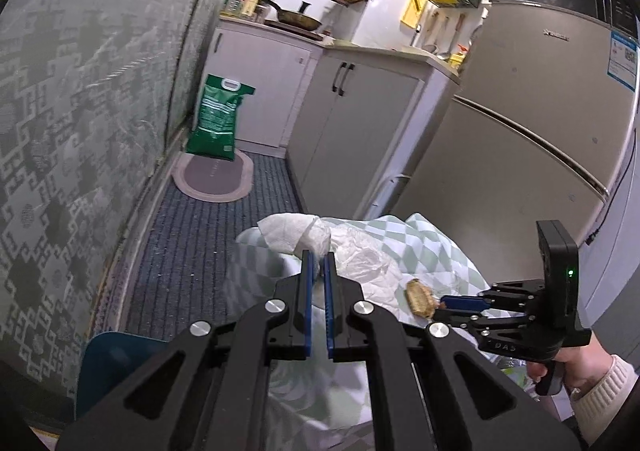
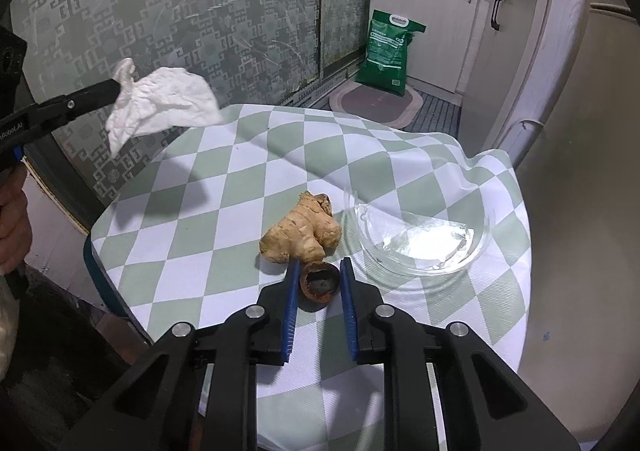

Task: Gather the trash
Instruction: 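Carry both items over the teal bin while the left tool opens, dropping the tissue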

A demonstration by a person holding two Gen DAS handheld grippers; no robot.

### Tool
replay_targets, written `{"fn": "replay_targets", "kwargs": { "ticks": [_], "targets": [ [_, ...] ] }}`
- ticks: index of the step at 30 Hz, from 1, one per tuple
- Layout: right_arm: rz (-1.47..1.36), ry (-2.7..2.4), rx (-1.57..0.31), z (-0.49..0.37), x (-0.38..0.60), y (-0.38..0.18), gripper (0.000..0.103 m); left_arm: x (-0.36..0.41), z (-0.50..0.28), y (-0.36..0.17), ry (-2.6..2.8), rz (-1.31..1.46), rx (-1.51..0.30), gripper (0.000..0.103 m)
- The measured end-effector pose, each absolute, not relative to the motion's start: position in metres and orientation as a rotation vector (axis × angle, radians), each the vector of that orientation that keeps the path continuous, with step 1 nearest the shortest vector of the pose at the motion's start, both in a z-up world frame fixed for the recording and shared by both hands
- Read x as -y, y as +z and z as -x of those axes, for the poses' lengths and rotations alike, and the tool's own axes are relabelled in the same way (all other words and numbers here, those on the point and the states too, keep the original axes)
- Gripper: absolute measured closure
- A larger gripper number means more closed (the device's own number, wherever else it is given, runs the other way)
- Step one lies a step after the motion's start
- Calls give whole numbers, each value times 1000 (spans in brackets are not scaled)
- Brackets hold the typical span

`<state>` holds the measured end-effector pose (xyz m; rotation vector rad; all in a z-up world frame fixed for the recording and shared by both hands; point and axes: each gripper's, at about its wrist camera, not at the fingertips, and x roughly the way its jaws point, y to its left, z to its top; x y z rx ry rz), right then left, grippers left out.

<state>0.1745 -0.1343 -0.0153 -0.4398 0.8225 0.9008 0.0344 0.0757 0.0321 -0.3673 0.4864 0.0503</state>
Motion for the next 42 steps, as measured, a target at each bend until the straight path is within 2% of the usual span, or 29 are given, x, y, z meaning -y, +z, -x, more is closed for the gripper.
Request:
{"fn": "replay_targets", "kwargs": {
  "ticks": [15,30,42],
  "targets": [
    [406,933,-762,-154,111,18,83,-111,-3,32,254,338,-491,97],
    [397,1085,-710,-110,33,49,83,-142,9,-21,338,329,-733,97],
    [420,1176,-777,-89,-25,40,83,-157,6,-64,342,352,-949,97]
  ]
}}
